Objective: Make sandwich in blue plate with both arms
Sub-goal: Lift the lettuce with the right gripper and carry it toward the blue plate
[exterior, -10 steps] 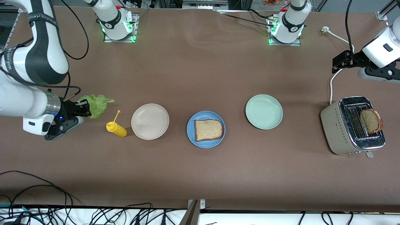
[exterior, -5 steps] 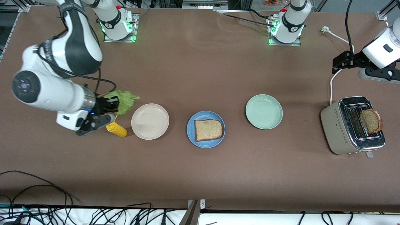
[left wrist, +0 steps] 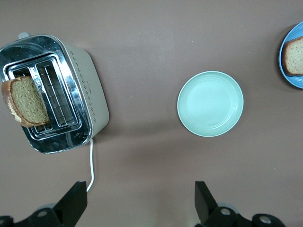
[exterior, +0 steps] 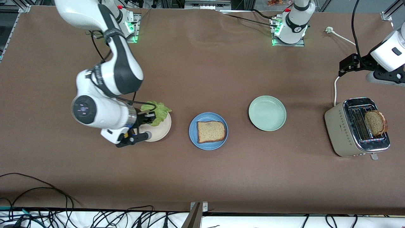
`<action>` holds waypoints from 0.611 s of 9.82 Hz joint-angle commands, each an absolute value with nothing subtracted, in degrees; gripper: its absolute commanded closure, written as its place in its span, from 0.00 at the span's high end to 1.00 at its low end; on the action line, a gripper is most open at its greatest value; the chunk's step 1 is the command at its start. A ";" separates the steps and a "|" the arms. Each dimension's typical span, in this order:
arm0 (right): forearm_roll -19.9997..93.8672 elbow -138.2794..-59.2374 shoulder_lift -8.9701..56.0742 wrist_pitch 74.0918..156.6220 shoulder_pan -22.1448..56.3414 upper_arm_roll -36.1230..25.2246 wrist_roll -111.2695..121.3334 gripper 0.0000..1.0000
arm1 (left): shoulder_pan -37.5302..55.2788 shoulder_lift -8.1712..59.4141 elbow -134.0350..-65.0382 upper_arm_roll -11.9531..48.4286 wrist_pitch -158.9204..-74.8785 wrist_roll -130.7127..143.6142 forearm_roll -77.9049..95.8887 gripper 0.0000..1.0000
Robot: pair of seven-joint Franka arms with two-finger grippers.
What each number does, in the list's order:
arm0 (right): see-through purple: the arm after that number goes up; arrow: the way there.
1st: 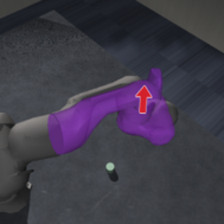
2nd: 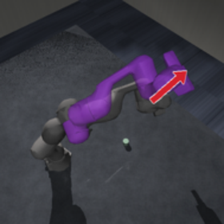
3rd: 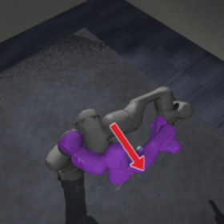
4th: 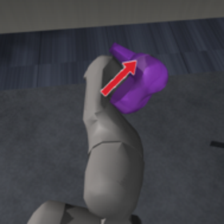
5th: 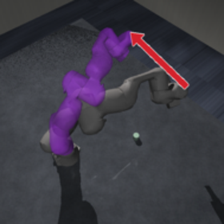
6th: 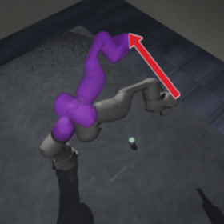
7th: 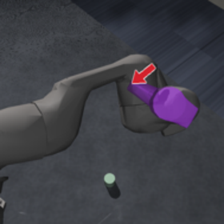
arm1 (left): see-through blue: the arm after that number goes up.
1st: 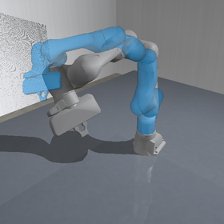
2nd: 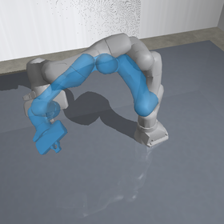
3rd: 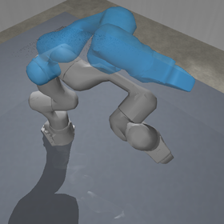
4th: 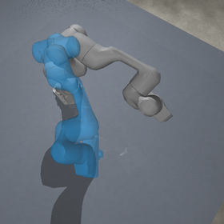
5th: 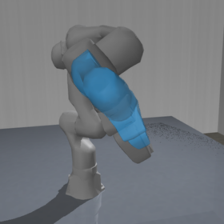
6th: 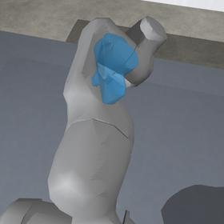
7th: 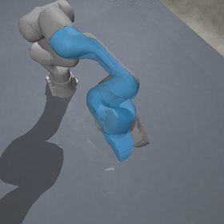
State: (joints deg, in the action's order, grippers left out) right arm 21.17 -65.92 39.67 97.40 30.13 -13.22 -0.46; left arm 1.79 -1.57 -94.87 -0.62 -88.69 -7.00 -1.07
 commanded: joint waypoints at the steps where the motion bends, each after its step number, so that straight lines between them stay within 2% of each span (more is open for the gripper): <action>1: 22.59 -57.58 46.65 96.68 35.40 -15.29 -10.33 0.00 | 1.67 -1.58 -95.45 -1.41 -90.00 -8.09 -0.79 1.00; 6: 30.76 -54.32 51.67 101.94 40.86 -15.82 -33.72 0.00 | 1.67 -1.14 -95.36 -2.19 -90.70 -8.09 -0.70 1.00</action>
